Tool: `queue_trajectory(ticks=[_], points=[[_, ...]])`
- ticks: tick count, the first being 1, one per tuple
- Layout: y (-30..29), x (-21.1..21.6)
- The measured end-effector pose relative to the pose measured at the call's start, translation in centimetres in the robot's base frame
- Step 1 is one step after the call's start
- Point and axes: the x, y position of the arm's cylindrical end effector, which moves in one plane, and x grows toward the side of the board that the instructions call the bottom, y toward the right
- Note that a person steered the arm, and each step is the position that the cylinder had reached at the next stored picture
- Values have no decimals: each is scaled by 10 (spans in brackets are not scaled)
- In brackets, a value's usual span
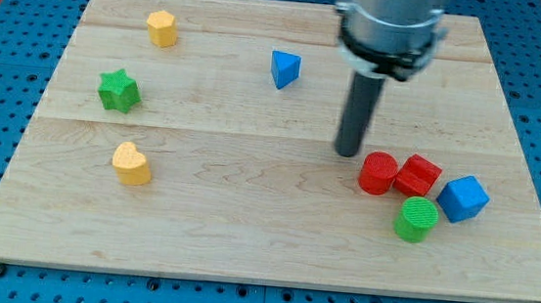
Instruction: Move the blue triangle to the top left of the red circle
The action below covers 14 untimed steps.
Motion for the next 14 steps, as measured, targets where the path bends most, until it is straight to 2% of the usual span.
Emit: queue_trajectory(ticks=[1,2,3,4,5,6,7,8,9,10,11,12,13,14], points=[[-80,-13],[-112,-76],[-122,-135],[-44,-148],[7,-104],[0,-95],[15,-141],[-62,-134],[-56,-81],[13,-56],[15,-41],[-25,-73],[-72,-30],[27,-5]])
